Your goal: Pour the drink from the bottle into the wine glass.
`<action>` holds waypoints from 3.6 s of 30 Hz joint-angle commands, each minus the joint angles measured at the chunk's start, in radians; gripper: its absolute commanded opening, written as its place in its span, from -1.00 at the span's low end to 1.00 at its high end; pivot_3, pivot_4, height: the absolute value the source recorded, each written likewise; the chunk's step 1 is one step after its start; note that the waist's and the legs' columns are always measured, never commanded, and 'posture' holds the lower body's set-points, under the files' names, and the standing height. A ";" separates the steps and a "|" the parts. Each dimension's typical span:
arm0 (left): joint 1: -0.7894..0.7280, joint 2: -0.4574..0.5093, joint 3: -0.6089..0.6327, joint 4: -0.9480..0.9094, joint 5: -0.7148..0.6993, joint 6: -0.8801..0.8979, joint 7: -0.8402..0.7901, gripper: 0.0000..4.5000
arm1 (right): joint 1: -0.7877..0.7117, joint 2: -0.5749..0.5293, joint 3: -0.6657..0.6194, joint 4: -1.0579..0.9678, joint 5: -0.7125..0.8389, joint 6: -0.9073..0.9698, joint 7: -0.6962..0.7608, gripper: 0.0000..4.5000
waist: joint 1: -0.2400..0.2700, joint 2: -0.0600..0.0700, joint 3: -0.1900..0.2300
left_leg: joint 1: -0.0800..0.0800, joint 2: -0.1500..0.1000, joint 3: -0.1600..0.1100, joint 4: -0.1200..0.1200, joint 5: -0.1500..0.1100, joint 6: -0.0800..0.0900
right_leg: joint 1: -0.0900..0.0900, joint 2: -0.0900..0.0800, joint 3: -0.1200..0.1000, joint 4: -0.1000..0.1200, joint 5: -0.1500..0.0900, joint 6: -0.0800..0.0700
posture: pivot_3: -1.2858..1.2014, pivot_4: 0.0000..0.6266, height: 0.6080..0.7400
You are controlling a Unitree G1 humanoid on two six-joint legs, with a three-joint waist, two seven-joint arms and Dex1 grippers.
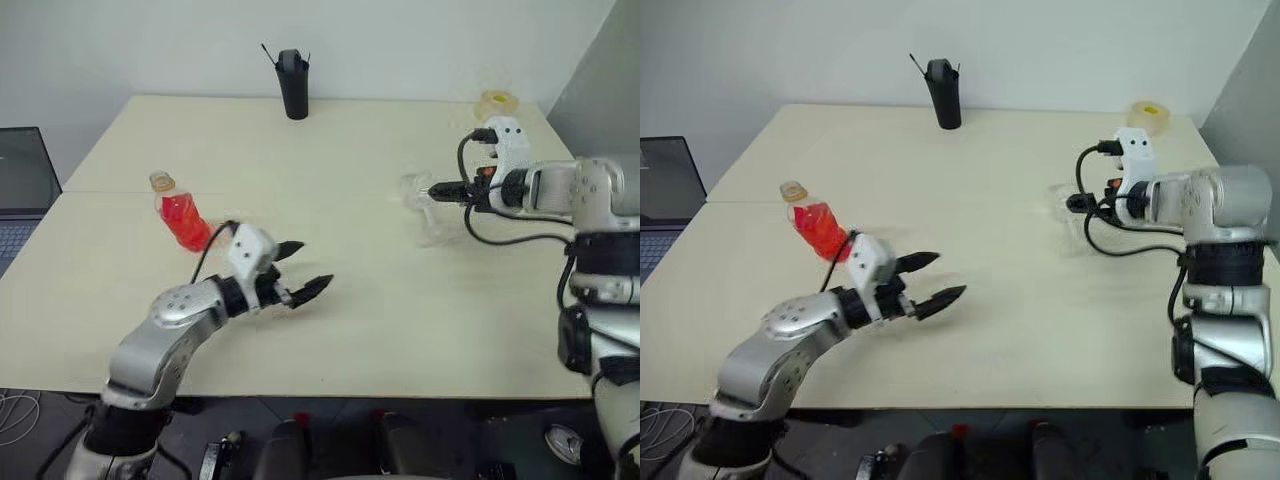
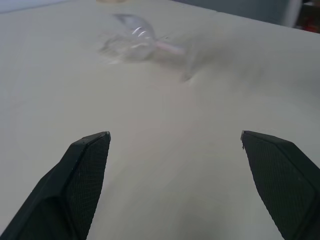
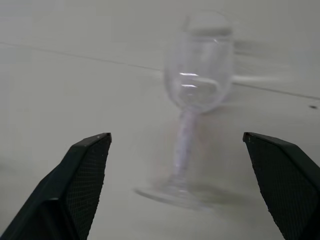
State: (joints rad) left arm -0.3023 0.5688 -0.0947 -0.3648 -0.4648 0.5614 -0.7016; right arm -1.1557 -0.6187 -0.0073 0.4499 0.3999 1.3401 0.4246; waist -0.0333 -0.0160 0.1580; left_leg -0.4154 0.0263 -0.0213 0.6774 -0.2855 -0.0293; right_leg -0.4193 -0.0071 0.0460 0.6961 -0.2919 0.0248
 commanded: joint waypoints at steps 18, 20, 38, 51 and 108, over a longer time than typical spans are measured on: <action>0.026 -0.122 -0.083 -0.048 0.080 -0.059 0.017 1.00 | -0.375 0.205 0.264 0.867 -0.426 -0.458 0.400 1.00 | -0.010 0.003 0.001 | 0.000 0.002 -0.001 0.000 0.001 -0.002 | -0.001 0.001 0.001 0.001 0.000 -0.001 | 0.03 -0.52 1.00; 0.053 -0.121 -0.077 -0.081 0.079 -0.044 0.041 1.00 | -0.361 0.223 0.258 0.877 -0.446 -0.471 0.396 1.00 | -0.007 0.003 0.001 | 0.000 0.002 -0.001 0.000 0.002 -0.003 | -0.001 0.000 0.000 0.001 0.000 -0.001 | 0.03 -0.52 1.00; 0.201 -0.059 -0.021 -0.294 0.077 0.065 0.160 1.00 | -0.262 0.266 0.120 0.905 -0.499 -0.604 0.214 -0.34 | -0.001 0.003 0.001 | 0.001 0.002 -0.001 0.000 0.002 -0.004 | 0.000 0.000 0.001 0.001 0.000 -0.001 | 0.03 -0.52 1.00; 0.044 -0.032 -0.045 -0.118 0.098 -0.006 0.045 1.00 | -0.327 0.264 -0.002 0.800 -0.403 -0.582 0.308 -0.94 | -0.002 0.003 0.001 | 0.000 0.002 0.000 0.000 0.002 -0.004 | -0.001 0.001 0.001 0.001 0.000 -0.001 | 0.03 -0.52 1.00; -0.059 -0.111 -0.097 0.023 0.148 -0.078 -0.071 1.00 | -0.078 -0.128 0.724 -0.127 0.062 0.165 0.567 0.99 | 0.004 0.004 0.002 | -0.002 0.001 -0.003 0.002 0.000 0.000 | -0.001 -0.001 -0.002 0.000 0.000 0.000 | 0.03 -0.52 1.00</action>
State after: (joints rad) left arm -0.3687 0.4640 -0.2009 -0.3047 -0.3137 0.4920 -0.7823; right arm -1.2068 -0.7370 0.6979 0.3200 0.4803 1.5275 0.9638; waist -0.0295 -0.0115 0.1600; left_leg -0.4171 0.0271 -0.0242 0.6790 -0.2857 -0.0289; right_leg -0.4198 -0.0080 0.0441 0.6963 -0.2923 0.0246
